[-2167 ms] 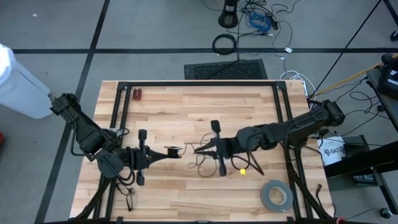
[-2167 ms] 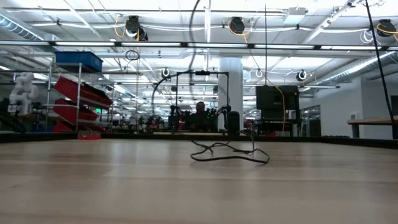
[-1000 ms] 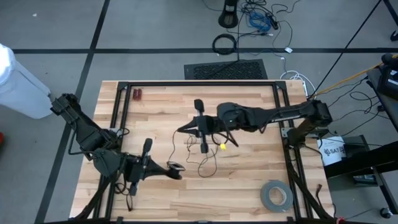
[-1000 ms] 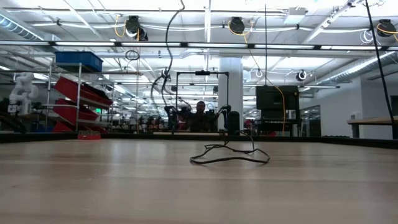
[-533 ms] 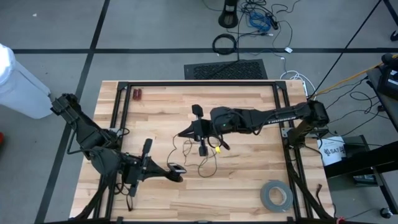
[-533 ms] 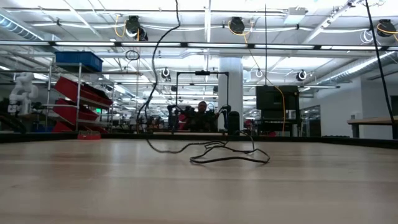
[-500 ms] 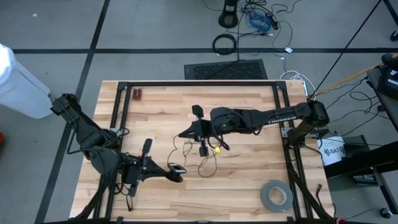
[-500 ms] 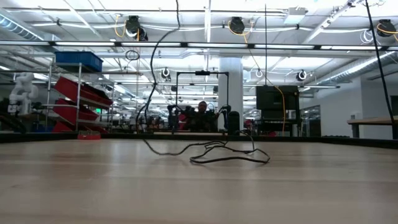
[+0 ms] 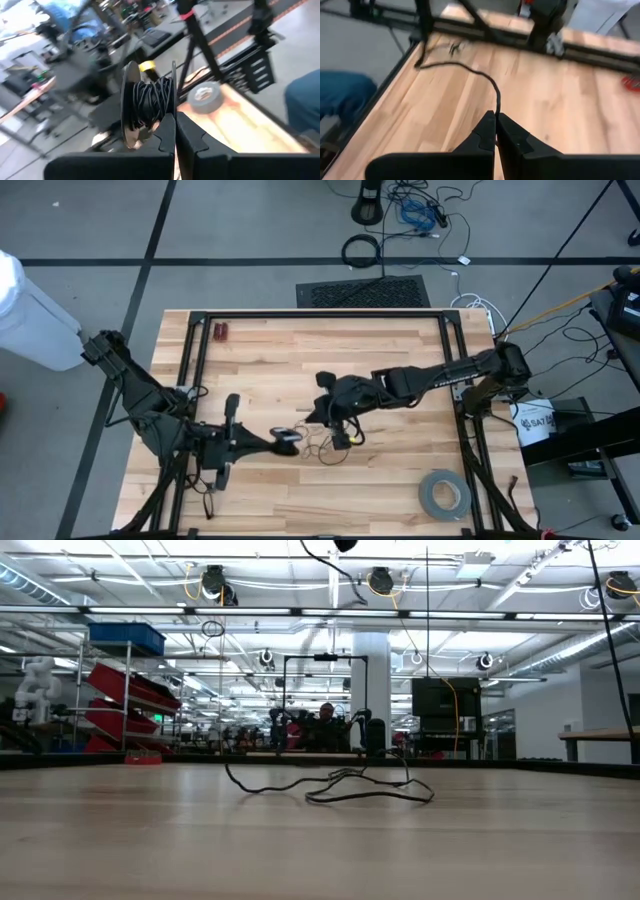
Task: Coil cords
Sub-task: Uncoil the black wire from the spool
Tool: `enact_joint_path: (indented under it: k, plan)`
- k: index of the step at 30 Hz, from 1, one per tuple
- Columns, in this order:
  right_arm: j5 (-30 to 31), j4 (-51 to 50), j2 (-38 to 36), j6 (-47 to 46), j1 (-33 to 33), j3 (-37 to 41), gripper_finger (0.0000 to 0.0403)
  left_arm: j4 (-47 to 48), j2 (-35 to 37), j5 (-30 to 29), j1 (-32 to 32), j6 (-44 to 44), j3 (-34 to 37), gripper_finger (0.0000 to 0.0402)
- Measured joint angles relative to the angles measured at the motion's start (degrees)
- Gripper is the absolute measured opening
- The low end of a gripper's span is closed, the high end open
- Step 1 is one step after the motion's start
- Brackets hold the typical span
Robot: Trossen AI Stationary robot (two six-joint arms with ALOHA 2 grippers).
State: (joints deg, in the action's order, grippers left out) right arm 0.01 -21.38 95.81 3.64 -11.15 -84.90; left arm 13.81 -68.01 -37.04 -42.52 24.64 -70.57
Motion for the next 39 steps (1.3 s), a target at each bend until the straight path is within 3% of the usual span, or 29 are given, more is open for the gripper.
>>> enact_joint_path:
  k: [12, 16, 22, 28, 33, 36, 39]
  plan:
    - [6.88, -14.05, 0.00, -5.42, -7.00, 0.00, 0.0000, 5.55, 0.13, -8.26, 0.02, -1.71, 0.00, 0.0000]
    - [10.62, -17.18, 0.00, -8.01, -8.25, 0.02, 0.0000, 6.48, 0.63, -8.87, 0.00, -1.85, 0.00, 0.0000]
    - [10.83, -20.69, 0.00, -12.37, -10.01, 0.02, 0.0000, 7.14, 0.65, -8.93, 0.01, -1.90, 0.00, 0.0000]
    - [13.93, -25.19, -0.47, -16.55, -12.67, 0.04, 0.0016, 11.96, 1.71, -8.91, 0.00, -6.61, 0.00, 0.0000]
    - [16.08, -24.83, -2.62, -18.39, -13.76, 0.04, 0.0058, 12.68, 2.25, -8.91, 0.00, -8.33, 0.00, 0.0000]
    - [22.58, -21.09, -2.66, -19.23, -14.54, 0.04, 0.0084, 12.72, 2.25, -8.91, 0.02, -9.03, 0.00, 0.0000]
    - [29.76, -10.64, -2.00, -17.05, -15.36, 1.75, 0.0103, 12.71, 2.25, -8.91, 0.00, -9.27, 0.00, 0.0000]
